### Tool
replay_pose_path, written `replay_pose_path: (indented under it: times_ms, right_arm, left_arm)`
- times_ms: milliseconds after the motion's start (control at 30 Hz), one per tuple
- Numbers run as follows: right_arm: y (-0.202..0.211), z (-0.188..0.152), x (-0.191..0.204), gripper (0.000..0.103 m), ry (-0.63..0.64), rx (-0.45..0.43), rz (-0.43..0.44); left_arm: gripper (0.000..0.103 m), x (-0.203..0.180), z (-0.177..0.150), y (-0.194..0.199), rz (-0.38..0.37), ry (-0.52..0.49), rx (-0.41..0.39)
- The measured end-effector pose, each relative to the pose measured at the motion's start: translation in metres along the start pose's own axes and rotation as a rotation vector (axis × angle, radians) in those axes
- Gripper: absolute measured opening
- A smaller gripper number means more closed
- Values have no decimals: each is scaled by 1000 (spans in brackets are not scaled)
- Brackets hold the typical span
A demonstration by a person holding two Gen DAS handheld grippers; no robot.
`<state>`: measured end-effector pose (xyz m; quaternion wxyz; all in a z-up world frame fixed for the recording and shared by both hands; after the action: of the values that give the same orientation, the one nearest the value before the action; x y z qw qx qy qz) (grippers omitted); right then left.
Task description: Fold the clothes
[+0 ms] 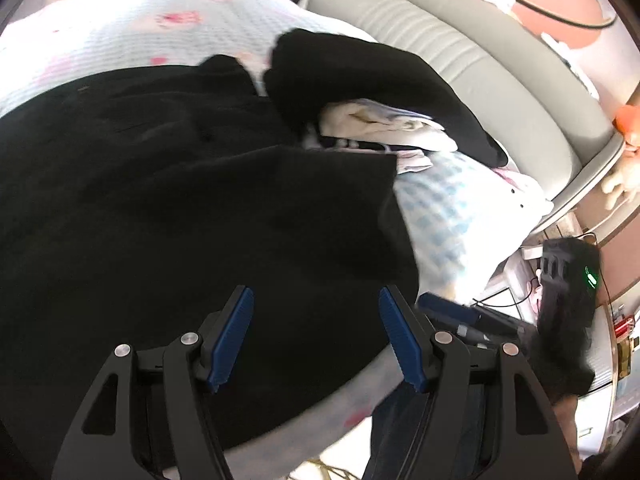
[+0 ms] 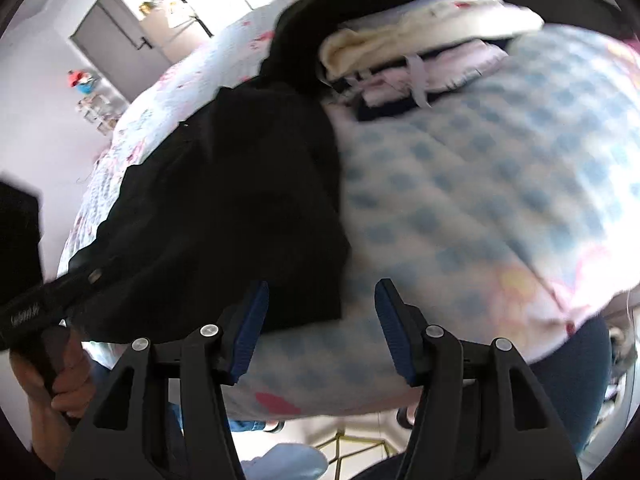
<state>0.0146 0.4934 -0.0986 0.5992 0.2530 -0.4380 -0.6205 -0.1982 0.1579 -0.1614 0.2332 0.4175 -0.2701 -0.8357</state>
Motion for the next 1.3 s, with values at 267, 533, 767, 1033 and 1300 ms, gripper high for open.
replay_pose_path:
  times_ms: [267,533,767,1033,1300]
  right_arm:
    - [-2,10,-10,57,-61,-12,29]
    - [-14,7,-34,57,-19,36,-49]
    - [-14,28,-2,55,53,-26,14]
    - [-6,29,12,56,64,-67,15]
    - [26,41,46,62,158,-226,13]
  left_arm:
    - [57,51,27,-61,251,134,65]
    - [53,40,7,-15,96,210,-59]
    - [60,19,-29,-14,79,162,-23]
    - [64,23,-32,-27,87,148,-12]
    - [66,28,-20,24,137,36,-78]
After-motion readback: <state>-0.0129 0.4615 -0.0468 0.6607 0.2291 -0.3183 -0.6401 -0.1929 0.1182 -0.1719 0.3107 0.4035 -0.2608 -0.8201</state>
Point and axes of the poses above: each gripper's, at about its wrist camera, not at the fingertips, and y roughly against the way its jaws point, x to its left, z to its top, the point moved 5 cm from there along -y, roughly the way its jaws point, and after that the axes turned 11 degrees about -z, right-handed, at the moved point
